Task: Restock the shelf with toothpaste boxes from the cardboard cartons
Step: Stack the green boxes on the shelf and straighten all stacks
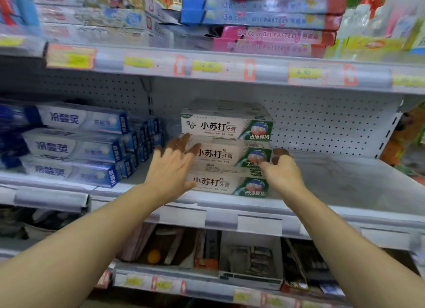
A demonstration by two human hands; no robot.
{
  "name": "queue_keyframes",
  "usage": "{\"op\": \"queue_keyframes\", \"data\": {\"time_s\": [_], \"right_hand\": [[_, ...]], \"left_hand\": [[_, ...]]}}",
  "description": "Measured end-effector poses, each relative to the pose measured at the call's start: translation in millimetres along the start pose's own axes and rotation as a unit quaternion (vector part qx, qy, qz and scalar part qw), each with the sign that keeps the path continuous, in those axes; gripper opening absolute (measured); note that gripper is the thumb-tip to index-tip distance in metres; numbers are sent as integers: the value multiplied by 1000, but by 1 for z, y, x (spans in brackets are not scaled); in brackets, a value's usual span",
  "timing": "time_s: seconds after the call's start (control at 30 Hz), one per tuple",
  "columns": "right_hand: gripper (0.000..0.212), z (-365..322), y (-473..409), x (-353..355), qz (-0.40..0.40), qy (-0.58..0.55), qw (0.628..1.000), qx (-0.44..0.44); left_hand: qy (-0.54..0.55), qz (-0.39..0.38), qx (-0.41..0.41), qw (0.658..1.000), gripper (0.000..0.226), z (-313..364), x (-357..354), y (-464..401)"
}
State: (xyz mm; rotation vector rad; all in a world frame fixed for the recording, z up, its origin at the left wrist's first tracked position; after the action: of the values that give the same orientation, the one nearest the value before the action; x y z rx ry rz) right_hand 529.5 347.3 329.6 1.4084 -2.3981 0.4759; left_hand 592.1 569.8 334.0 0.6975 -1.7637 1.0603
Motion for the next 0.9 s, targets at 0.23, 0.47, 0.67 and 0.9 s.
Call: {"op": "queue_keyframes", "data": {"time_s": [0.23, 0.47, 0.67, 0.9], "right_hand": [[51, -44, 95, -51, -28, 138, 989, 51], [82, -69, 166, -115, -79, 289, 952, 69], [85, -95, 191, -166, -132, 340, 924, 115], [88, -116, 199, -220, -175, 356, 902, 169]], "left_hand": [[18, -41, -28, 999, 89, -40, 18, 74], [2, -101, -21, 995, 89, -102, 17, 149], [-22, -135, 31, 990, 88, -164, 20, 191], [-34, -149, 84, 985, 86, -207, 21, 225]]}}
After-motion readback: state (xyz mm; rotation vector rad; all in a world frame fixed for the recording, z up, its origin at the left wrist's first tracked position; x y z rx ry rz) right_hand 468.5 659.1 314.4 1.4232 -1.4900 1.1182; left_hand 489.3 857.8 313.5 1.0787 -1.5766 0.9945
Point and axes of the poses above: each hand's wrist, its own y-axis away from the middle knuckle, its own x-axis out of the back of the hand, z = x × y, the point moved 9 cm from there along -y, towards the middle knuckle, and after that the axes turned 3 degrees about -z, right-handed, at the moved point
